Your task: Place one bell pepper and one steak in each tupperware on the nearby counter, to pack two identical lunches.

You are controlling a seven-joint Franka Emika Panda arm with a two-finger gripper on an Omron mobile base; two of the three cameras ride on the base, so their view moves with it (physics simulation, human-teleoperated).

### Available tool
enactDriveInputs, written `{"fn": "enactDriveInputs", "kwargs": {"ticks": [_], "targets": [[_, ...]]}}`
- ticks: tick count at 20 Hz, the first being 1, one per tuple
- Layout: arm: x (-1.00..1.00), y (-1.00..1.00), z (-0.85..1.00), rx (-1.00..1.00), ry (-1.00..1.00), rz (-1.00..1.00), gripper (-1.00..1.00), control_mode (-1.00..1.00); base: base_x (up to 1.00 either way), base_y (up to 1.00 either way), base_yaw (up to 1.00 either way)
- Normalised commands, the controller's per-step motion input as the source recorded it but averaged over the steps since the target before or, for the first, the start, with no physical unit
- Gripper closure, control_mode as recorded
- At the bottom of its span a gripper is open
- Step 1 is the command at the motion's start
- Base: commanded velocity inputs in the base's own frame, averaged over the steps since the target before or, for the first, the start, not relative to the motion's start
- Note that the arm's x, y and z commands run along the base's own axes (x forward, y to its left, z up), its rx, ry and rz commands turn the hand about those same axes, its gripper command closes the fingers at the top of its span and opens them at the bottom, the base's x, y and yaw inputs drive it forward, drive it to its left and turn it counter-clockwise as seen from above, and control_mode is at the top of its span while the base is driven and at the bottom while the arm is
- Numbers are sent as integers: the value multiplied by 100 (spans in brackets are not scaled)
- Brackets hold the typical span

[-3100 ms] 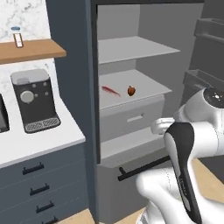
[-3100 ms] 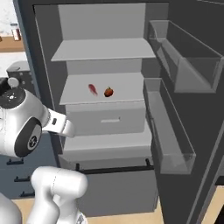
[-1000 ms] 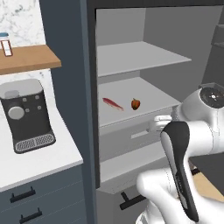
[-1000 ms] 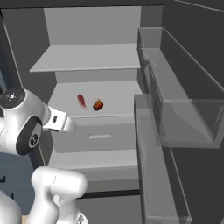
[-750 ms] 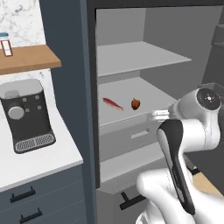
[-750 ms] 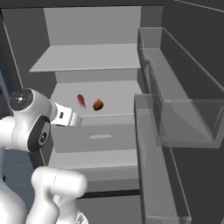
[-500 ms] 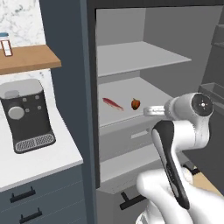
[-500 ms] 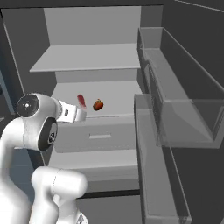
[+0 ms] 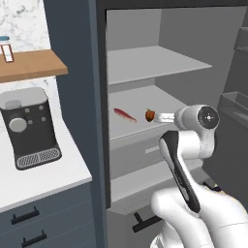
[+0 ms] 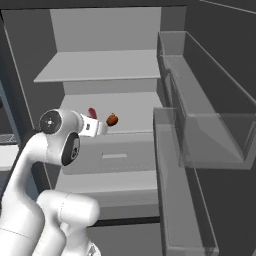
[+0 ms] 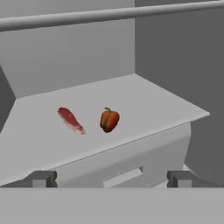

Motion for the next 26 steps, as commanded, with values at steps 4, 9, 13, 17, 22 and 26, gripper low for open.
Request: {"fn": "enactDriveInputs", "kwargs": {"ticks": [4, 9, 13, 17, 22, 26], "targets": [[37, 0, -3, 2, 2, 0, -100, -100, 0, 0, 0], [49, -8, -17, 0, 3, 0, -100, -100, 0, 0, 0], [44, -12, 0, 0, 9, 0, -100, -100, 0, 0, 0], [23, -1, -1, 0, 12, 0, -100, -100, 0, 0, 0], [26, 0, -26, 0, 15, 0, -100, -100, 0, 0, 0], [38, 0, -41, 0, 13, 0, -100, -100, 0, 0, 0]]}}
